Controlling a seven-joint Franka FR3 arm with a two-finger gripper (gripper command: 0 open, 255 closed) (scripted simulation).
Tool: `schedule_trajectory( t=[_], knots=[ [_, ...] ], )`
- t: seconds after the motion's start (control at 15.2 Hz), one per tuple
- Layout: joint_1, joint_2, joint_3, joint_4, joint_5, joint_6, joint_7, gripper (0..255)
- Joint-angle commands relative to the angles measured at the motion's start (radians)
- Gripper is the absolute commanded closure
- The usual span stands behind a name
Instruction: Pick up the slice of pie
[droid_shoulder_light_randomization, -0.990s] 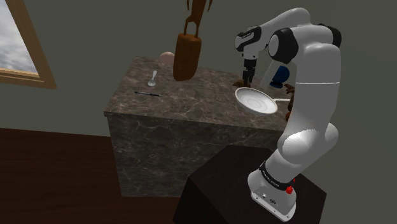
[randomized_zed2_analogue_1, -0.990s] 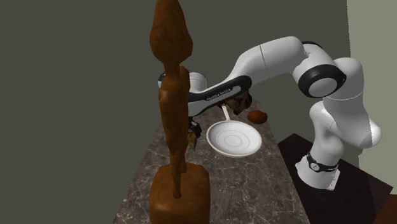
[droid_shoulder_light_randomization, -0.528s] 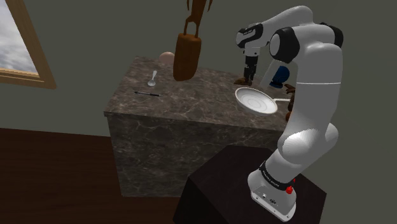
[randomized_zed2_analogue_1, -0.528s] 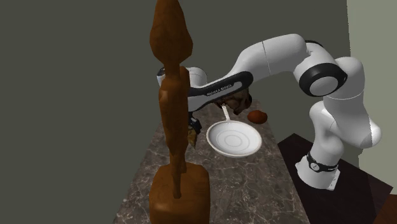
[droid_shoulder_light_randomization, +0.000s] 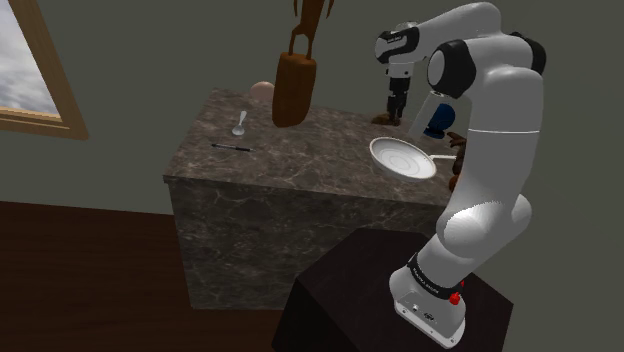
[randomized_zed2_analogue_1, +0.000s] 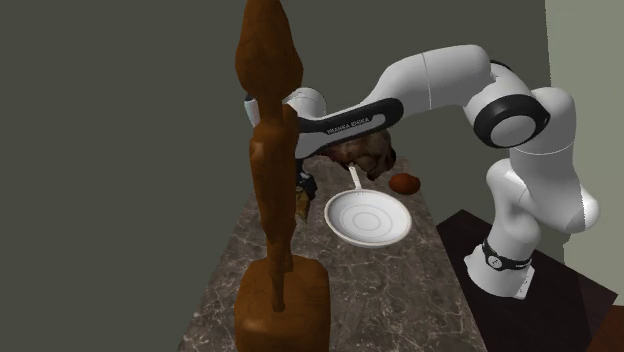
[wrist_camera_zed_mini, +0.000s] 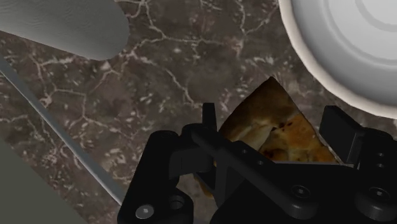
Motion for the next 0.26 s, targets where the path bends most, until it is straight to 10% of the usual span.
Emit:
schedule_trajectory(
  t=[0.0,0.2],
  knots=[
    [-0.002,-0.003,-0.002,0.022,-0.002,-0.024,-0.004,255],
    [-0.003,-0.005,-0.003,0.034,-0.003,-0.038,-0.006,255]
  ],
)
